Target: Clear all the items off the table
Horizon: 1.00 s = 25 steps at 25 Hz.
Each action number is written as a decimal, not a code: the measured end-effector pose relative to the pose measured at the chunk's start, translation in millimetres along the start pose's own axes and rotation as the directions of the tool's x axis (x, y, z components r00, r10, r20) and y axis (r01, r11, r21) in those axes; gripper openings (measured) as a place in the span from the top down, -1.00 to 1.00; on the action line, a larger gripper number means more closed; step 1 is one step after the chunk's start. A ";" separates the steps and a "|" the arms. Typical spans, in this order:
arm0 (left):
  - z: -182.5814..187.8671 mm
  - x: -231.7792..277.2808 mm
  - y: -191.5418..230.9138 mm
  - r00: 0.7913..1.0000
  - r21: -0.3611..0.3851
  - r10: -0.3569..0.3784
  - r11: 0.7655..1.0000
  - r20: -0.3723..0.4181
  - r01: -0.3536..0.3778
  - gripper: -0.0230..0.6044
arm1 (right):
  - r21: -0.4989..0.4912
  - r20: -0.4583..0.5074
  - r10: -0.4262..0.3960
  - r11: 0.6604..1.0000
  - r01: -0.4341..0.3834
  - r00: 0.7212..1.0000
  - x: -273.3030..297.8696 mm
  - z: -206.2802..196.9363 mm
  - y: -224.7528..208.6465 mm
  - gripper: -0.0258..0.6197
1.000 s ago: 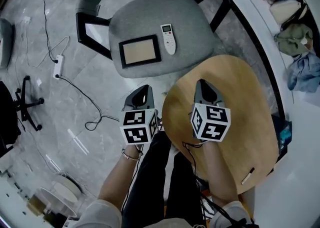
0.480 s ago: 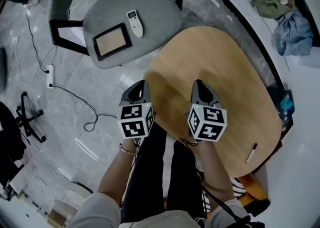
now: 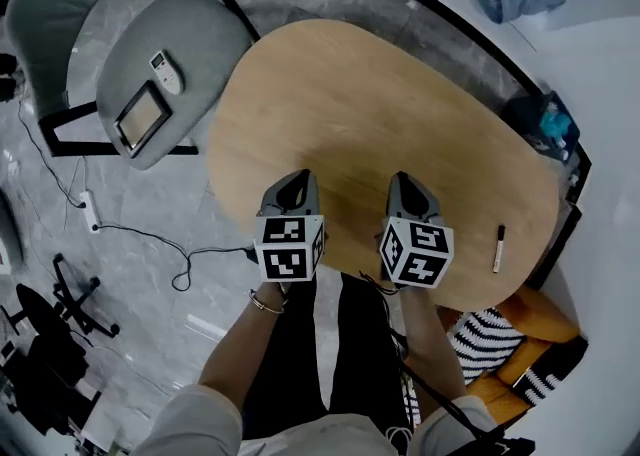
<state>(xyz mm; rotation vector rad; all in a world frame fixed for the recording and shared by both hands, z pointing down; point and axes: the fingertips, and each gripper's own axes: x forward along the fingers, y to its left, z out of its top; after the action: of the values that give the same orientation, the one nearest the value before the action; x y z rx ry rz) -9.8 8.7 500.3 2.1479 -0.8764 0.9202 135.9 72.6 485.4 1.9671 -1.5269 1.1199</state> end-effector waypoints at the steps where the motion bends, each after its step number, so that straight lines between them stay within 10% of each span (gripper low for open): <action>1: -3.1 6.3 -22.1 1.000 0.028 -0.026 0.999 -0.014 0.026 0.90 | 0.028 0.003 -0.023 0.999 0.023 1.000 -7.7 -6.1 -19.4 0.84; 11: -41.7 43.7 -203.9 0.971 0.267 -0.185 0.938 -0.150 0.219 0.90 | 0.294 -0.012 -0.217 0.932 0.211 0.976 -96.2 -88.7 -183.7 0.84; 25: -96.7 72.7 -357.9 0.930 0.375 -0.251 0.862 -0.270 0.341 0.90 | 0.466 -0.061 -0.304 0.833 0.296 0.951 -167.1 -172.2 -310.3 0.84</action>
<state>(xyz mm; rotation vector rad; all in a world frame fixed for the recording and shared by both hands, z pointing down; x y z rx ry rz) 268.2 264.4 508.7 2.3896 -0.2361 1.2281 354.3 398.0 502.9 2.4291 -0.9488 1.4315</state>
